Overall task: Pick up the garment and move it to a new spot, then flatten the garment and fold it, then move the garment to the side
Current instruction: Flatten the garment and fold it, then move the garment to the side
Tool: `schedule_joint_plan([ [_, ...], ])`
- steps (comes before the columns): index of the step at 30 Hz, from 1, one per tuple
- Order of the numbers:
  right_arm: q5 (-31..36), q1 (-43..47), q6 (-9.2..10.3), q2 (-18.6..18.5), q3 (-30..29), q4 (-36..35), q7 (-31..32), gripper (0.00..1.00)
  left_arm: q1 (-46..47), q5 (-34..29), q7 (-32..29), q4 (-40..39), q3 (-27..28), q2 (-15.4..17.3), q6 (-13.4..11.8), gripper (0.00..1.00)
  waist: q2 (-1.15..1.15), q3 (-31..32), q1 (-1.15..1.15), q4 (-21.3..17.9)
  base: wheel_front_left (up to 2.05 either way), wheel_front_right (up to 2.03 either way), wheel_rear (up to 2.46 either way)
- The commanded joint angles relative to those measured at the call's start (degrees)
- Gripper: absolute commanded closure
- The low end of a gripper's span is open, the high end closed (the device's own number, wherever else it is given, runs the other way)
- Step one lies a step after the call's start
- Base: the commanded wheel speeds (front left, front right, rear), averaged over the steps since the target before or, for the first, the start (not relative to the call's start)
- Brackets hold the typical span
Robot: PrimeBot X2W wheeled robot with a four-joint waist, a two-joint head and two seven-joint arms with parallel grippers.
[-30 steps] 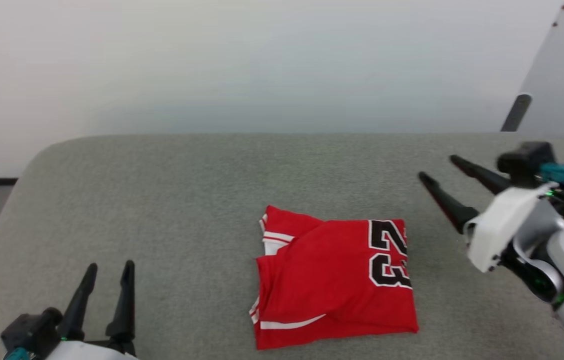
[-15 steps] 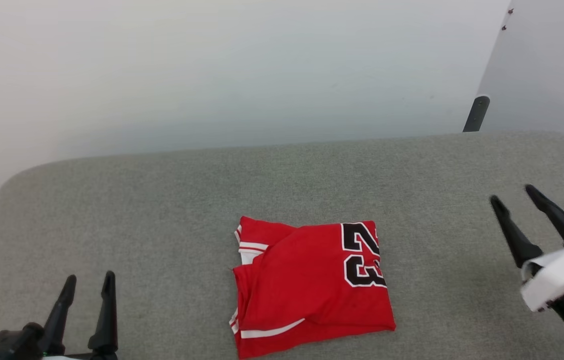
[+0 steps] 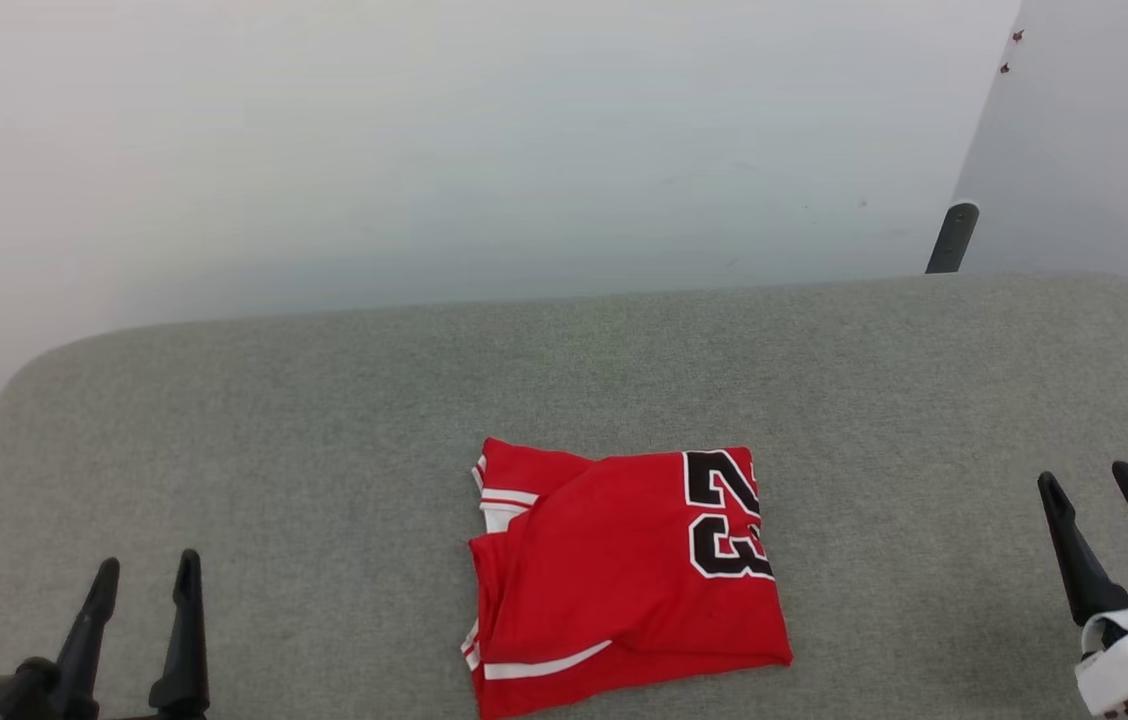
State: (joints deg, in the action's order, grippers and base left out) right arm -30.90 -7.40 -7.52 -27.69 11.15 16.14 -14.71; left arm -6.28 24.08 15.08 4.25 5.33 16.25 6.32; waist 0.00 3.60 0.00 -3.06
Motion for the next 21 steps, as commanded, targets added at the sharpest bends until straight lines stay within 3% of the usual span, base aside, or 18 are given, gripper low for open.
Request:
schedule_joint_plan([
  [1,0.58,0.95,0.07,0.56,-0.7,-0.66,-0.26,0.0,-0.61,-0.2,0.04,-0.06,0.2,-0.17,0.21,0.0,0.0,0.09,0.0,0.07,0.0,0.0,0.0],
  [12,3.65,3.53,0.07,2.74,-3.43,-4.78,2.66,0.0,-0.44,-0.52,0.04,0.73,0.53,-0.66,0.7,0.0,0.0,0.15,0.0,0.5,0.0,0.0,0.0],
  [21,3.11,1.63,0.07,3.36,-0.89,-7.01,7.53,0.0,0.53,-0.88,0.04,1.68,0.53,-0.49,0.64,0.0,0.0,-0.19,0.0,3.96,0.0,0.0,0.0],
])
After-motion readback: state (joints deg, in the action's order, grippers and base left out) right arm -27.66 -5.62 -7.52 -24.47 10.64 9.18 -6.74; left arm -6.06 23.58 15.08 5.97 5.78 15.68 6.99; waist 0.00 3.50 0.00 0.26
